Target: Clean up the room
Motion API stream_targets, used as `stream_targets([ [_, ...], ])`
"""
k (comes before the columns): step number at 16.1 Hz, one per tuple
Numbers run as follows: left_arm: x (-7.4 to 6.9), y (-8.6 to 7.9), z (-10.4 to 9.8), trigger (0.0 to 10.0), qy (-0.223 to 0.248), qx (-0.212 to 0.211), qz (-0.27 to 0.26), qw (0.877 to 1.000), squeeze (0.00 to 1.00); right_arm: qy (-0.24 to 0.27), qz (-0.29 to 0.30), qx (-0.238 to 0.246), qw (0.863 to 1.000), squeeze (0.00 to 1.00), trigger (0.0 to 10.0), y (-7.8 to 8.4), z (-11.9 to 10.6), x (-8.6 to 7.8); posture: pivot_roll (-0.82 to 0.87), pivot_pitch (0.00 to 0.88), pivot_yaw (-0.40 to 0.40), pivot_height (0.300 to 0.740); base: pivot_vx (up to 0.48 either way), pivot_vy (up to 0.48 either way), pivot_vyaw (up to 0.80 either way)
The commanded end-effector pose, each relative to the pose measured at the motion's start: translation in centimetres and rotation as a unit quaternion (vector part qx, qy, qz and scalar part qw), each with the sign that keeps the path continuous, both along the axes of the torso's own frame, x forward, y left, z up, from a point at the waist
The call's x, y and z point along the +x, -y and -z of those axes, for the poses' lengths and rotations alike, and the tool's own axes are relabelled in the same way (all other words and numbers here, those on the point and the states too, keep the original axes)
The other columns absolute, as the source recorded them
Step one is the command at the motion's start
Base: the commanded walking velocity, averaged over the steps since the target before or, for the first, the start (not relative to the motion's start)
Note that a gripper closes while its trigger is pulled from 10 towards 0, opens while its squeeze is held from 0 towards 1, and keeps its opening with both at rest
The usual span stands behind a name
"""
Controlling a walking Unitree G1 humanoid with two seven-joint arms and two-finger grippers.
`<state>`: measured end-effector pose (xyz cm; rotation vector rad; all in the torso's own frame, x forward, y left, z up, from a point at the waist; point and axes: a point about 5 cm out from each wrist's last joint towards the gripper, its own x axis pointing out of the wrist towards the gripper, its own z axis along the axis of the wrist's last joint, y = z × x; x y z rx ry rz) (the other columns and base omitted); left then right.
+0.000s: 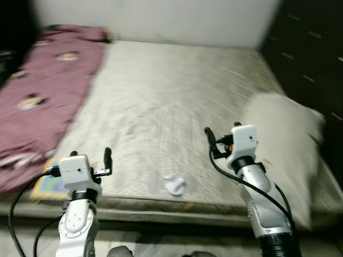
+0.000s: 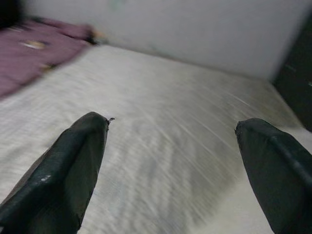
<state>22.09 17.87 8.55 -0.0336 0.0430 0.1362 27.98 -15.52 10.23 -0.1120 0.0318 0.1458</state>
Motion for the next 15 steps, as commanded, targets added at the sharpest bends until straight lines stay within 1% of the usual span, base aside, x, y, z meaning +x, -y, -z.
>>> stream_targets([
  [1,0.0,-0.3,0.4,10.0,-0.013,0.005,-0.005,1.0,0.0,0.004,0.007,0.002,1.0,0.0,10.0,0.3,-0.3,0.3,-0.01,0.0,-0.026,0.74,0.0,0.0,0.0],
  [2,0.0,-0.4,0.4,10.0,-0.015,0.013,-0.009,1.0,0.0,0.002,0.007,0.0,1.0,0.0,10.0,0.3,-0.3,0.2,-0.01,0.0,-0.029,0.74,0.0,0.0,0.0],
  [7,-0.2,-0.1,0.3,10.0,-0.018,0.012,-0.011,1.0,0.0,0.0,-0.008,-0.004,1.0,0.0,10.0,-0.2,-0.4,0.4,-0.01,0.0,-0.053,0.74,0.0,0.0,0.0],
  [9,-0.4,0.1,0.3,10.0,-0.016,0.004,-0.015,1.0,0.0,-0.004,-0.021,-0.007,1.0,0.0,10.0,-0.4,-0.5,0.5,0.01,0.0,-0.085,0.74,0.0,0.0,0.0],
  [10,-0.6,0.1,0.3,10.0,-0.015,-0.002,-0.024,1.0,0.0,-0.006,-0.035,-0.011,0.999,0.0,10.0,-0.6,-0.5,0.6,0.02,0.0,-0.112,0.74,0.0,0.0,0.0],
  [12,-1.0,0.0,0.4,10.0,-0.016,-0.011,-0.042,0.999,0.0,-0.007,-0.055,-0.015,0.998,0.0,10.0,-1.0,-0.7,0.9,0.03,0.0,-0.135,0.74,0.0,0.0,0.0],
  [13,-1.1,-0.2,0.4,10.0,-0.016,-0.011,-0.051,0.999,0.0,-0.005,-0.059,-0.015,0.998,0.0,10.0,-1.1,-0.9,1.3,0.03,0.0,-0.139,0.74,0.0,0.0,0.0],
  [15,-0.8,-0.1,0.4,10.0,-0.016,-0.009,-0.041,0.999,0.0,-0.003,-0.053,-0.013,0.999,0.0,10.0,-1.1,-0.9,1.5,0.02,0.0,-0.116,0.74,0.0,0.0,0.0],
])
